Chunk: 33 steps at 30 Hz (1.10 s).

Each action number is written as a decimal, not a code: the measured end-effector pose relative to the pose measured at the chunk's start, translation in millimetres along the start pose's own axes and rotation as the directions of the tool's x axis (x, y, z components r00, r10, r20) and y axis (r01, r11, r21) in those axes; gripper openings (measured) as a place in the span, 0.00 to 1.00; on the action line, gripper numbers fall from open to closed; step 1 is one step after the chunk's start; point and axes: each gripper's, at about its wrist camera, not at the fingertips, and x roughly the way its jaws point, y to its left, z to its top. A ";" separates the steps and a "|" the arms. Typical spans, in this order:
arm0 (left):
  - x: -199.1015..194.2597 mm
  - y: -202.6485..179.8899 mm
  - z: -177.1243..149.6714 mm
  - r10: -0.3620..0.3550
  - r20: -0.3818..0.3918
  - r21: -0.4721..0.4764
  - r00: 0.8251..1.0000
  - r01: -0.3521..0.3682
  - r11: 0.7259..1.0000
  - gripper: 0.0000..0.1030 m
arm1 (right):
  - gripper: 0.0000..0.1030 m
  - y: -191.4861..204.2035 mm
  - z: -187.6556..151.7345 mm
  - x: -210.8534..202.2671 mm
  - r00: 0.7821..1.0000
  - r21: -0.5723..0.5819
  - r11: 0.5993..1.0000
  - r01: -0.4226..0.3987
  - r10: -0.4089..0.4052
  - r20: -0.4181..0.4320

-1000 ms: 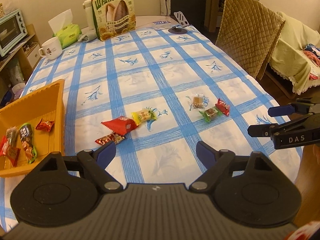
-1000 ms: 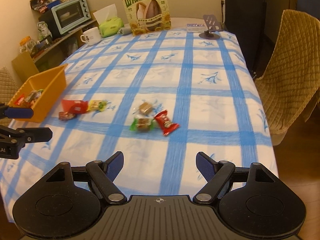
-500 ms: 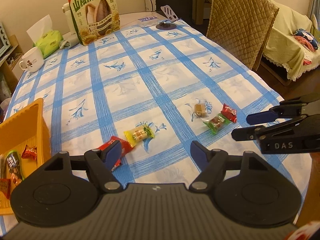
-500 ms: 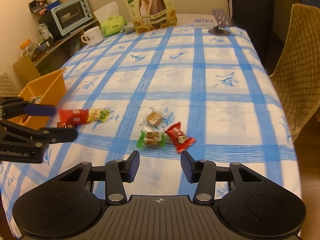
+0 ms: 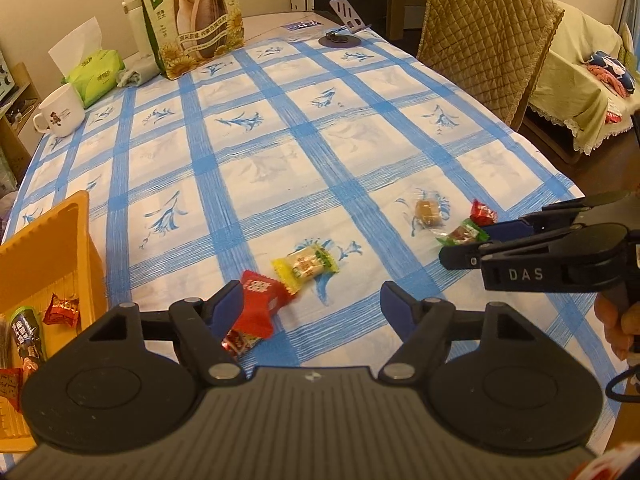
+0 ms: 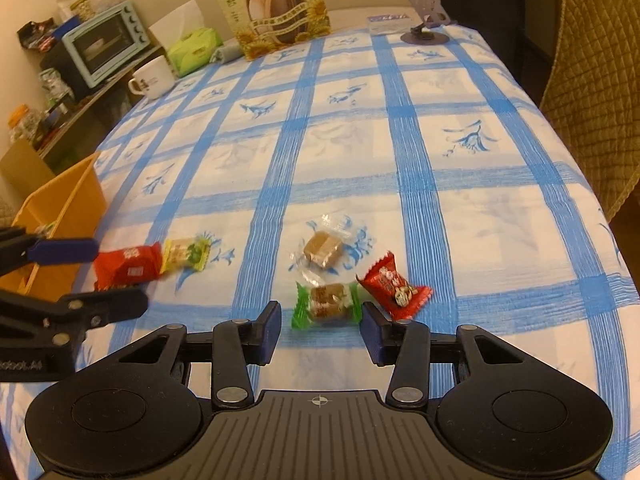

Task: Organize snacks
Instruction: 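Lower the right gripper onto the green-wrapped candy while the left approaches the red packet, then close the right gripper on the green candy while the left grasps the red packet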

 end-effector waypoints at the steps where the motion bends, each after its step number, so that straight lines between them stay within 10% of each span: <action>1: -0.4 2.7 -0.8 0.002 -0.001 -0.003 1.000 -0.002 1.000 0.71 | 0.43 1.6 0.9 1.4 1.000 0.001 1.000 0.008 -0.008 0.005; 22: 17.6 31.4 3.3 0.004 -0.049 0.024 0.999 -0.003 1.000 0.66 | 0.23 24.1 -2.2 1.8 0.996 -0.092 0.992 0.088 -0.087 0.018; 33: 45.2 39.3 15.2 -0.029 -0.144 0.079 0.989 0.041 0.996 0.41 | 0.23 0.4 2.5 -24.3 0.993 0.033 0.994 0.107 -0.109 0.047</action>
